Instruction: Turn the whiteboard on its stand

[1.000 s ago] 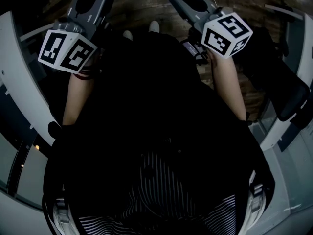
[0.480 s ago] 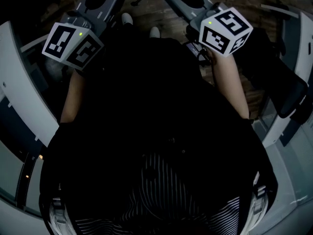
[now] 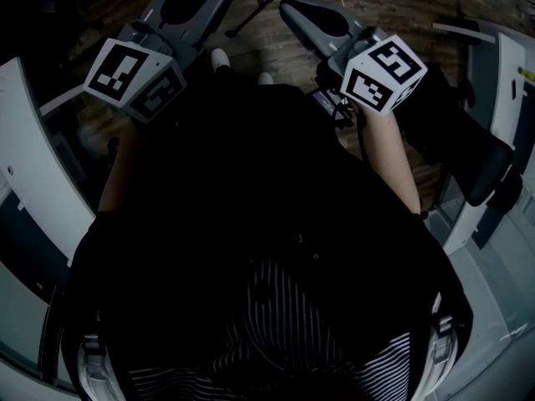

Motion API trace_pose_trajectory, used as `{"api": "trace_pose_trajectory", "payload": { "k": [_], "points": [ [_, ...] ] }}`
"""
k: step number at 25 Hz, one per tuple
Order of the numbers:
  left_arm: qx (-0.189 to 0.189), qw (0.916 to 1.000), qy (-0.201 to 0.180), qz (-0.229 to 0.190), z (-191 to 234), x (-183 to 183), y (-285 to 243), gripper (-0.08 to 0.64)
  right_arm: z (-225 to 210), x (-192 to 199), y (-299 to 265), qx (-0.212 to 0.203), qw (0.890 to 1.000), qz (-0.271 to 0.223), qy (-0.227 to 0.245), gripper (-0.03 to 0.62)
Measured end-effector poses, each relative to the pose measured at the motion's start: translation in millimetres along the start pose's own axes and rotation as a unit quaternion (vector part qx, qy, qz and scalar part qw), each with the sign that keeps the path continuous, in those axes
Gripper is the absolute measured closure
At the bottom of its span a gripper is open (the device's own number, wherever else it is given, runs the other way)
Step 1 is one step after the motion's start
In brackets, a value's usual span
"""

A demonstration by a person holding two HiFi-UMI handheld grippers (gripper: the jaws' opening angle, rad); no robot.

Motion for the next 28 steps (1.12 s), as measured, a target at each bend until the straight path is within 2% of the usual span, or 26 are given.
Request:
{"api": "trace_pose_trajectory", "payload": {
  "k": [4, 13, 18, 20, 23, 25, 28],
  "points": [
    [0.018, 0.9995, -0.017, 0.017, 22, 9, -3, 0.557, -8, -5, -20, 0.009, 1.0, -0.012, -0.007, 0.591],
    [0.072, 0.9963, 0.005, 0.047, 69, 20, -1, 0.555, -16, -20, -63, 0.065, 0.997, -0.045, -0.015, 0.591],
    [0.084, 0.995, 0.026, 0.047, 83, 26, -13, 0.556, -20, -29, -56, 0.105, 0.993, -0.045, -0.008, 0.589],
    [0.089, 0.9944, 0.028, 0.049, 83, 22, -24, 0.555, -28, -41, -47, 0.115, 0.992, -0.048, -0.009, 0.589],
    [0.121, 0.991, 0.003, 0.058, 73, 7, -46, 0.555, -46, -62, -30, 0.124, 0.99, -0.059, -0.009, 0.589],
    [0.133, 0.9894, -0.016, 0.056, 58, 3, -55, 0.555, -61, -62, -21, 0.115, 0.991, -0.062, -0.002, 0.589],
    [0.124, 0.9904, -0.021, 0.057, 43, -12, -81, 0.555, -88, -75, -15, 0.088, 0.994, -0.058, 0.014, 0.589]
  ]
}}
Point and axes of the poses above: the fingertips, and each gripper's own axes: y backward along the fingers, z to its left, x out of its underside, the point moved 7 cm from there along y, backward along the fingers, and after that the axes turned 11 degrees about -x, right-handed, at the moved point
